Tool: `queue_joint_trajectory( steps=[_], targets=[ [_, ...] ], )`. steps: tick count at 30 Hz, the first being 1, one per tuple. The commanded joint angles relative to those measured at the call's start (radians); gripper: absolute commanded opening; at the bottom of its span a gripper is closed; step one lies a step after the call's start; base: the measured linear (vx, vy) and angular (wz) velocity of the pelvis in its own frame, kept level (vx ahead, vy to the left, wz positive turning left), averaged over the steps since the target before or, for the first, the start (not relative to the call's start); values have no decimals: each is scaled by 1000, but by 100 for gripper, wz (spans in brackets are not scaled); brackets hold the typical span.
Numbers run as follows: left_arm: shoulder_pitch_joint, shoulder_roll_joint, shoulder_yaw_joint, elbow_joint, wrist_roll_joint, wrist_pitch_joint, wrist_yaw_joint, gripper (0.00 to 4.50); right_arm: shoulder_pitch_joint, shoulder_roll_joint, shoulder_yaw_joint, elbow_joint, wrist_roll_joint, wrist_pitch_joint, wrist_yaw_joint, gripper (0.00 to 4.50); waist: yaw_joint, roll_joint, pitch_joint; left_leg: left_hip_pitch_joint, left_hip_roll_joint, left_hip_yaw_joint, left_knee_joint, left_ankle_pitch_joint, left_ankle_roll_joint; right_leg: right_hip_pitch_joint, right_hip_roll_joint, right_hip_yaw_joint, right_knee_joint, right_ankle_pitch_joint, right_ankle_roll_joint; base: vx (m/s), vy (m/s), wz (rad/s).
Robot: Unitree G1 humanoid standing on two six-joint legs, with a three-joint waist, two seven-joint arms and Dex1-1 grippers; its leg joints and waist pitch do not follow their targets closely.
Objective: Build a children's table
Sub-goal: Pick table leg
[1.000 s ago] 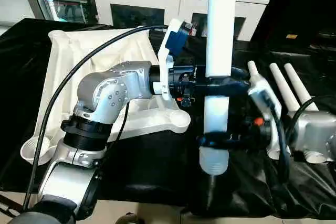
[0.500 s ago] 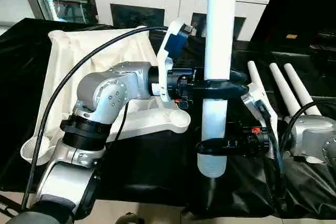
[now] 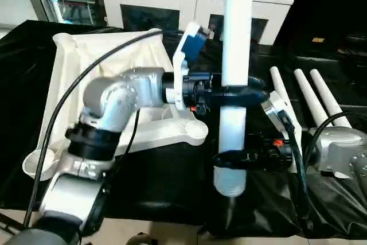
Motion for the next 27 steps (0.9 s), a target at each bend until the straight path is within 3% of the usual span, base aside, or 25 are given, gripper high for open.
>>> queue_joint_trajectory(
  steps=[1,9,17,22,27],
  targets=[
    [-21,-3,17,30,-5,21,22,323,-1,5,-48,-10,21,-25,-17,190,4,-1,-73,32,105,-51,-67,-104,-3,37,-123,63,-75,-36,-267,0,0,0],
    [-38,0,55,147,14,24,46,394,24,18,-105,-55,50,-23,-55,189,10,8,-74,33,105,-52,-69,-115,-10,38,-124,64,-78,-13,-266,0,0,0],
    [-44,-1,169,225,-23,-18,88,446,67,2,-145,-70,44,-29,-83,188,18,11,-75,32,109,-54,-69,-124,-14,40,-128,64,-77,3,-272,0,0,0],
    [21,42,151,192,1,-22,67,447,95,8,-196,-73,79,-27,-115,188,21,11,-72,33,108,-54,-71,-140,-10,36,-126,65,-80,-25,-257,0,0,0],
    [41,34,134,164,20,-33,69,447,98,19,-188,-80,77,-26,-126,188,26,17,-73,40,112,-54,-75,-166,-38,30,-128,64,-84,-79,-246,0,0,0]
  ],
)
